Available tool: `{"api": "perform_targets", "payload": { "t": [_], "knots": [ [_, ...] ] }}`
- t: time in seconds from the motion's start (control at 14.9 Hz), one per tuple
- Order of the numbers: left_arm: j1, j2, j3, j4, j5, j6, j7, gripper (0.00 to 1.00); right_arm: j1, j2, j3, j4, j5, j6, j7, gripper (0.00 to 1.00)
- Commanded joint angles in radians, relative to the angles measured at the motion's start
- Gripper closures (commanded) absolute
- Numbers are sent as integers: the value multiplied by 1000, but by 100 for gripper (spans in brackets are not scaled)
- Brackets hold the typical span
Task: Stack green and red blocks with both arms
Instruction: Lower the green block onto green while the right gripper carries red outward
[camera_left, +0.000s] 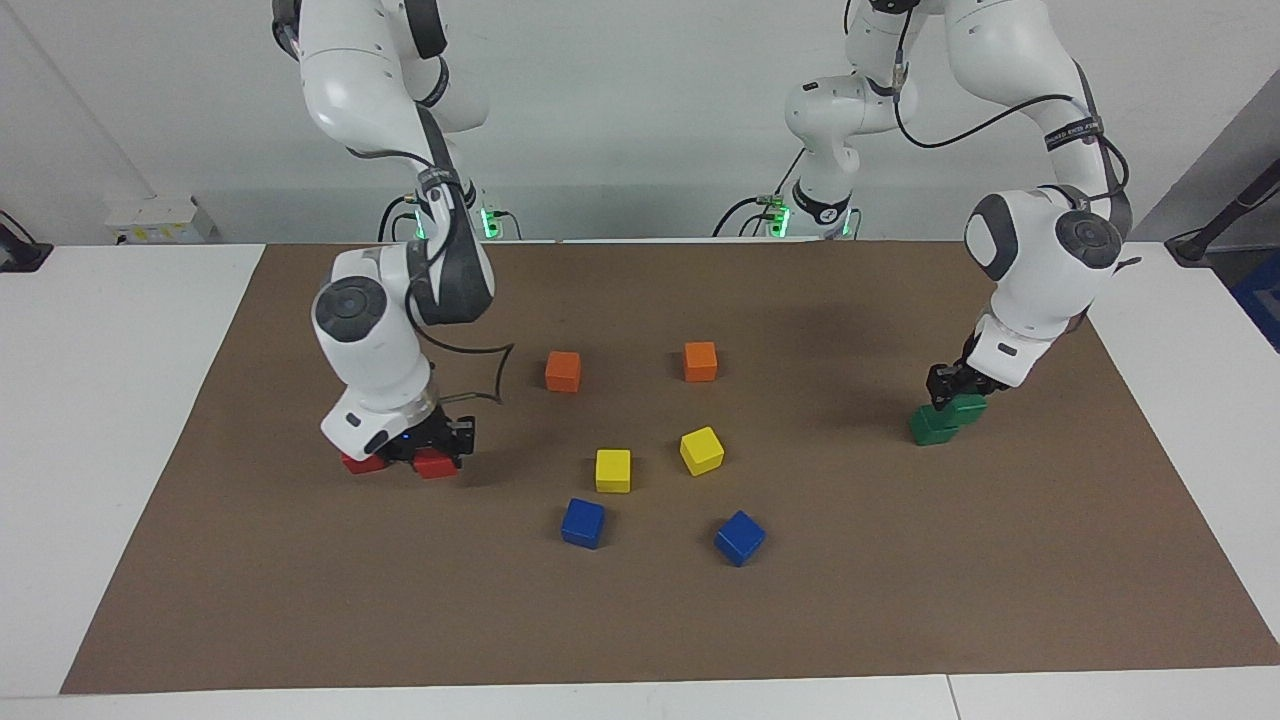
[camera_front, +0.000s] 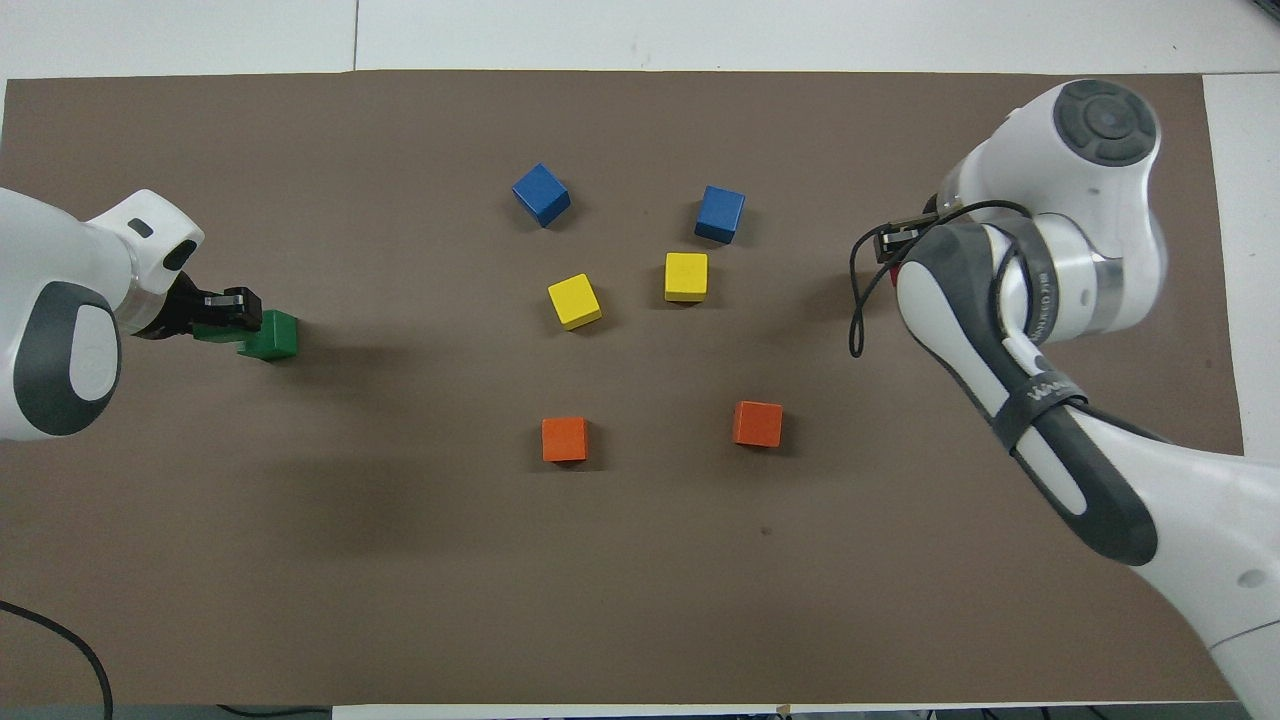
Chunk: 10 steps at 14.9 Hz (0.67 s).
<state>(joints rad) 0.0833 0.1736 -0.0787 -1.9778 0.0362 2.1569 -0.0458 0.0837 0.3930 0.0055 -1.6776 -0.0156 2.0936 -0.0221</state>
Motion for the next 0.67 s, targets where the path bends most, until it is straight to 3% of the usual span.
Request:
{"api": "perform_targets", "payload": {
  "t": [0.0, 0.6],
  "knots": [
    [0, 30, -6, 27, 19, 4, 30, 100, -70, -32, 10, -25, -6, -9, -126, 100],
    [19, 30, -4, 10, -5, -23, 32, 100, -174, -112, 11, -206, -4, 131, -206, 100]
  ]
}}
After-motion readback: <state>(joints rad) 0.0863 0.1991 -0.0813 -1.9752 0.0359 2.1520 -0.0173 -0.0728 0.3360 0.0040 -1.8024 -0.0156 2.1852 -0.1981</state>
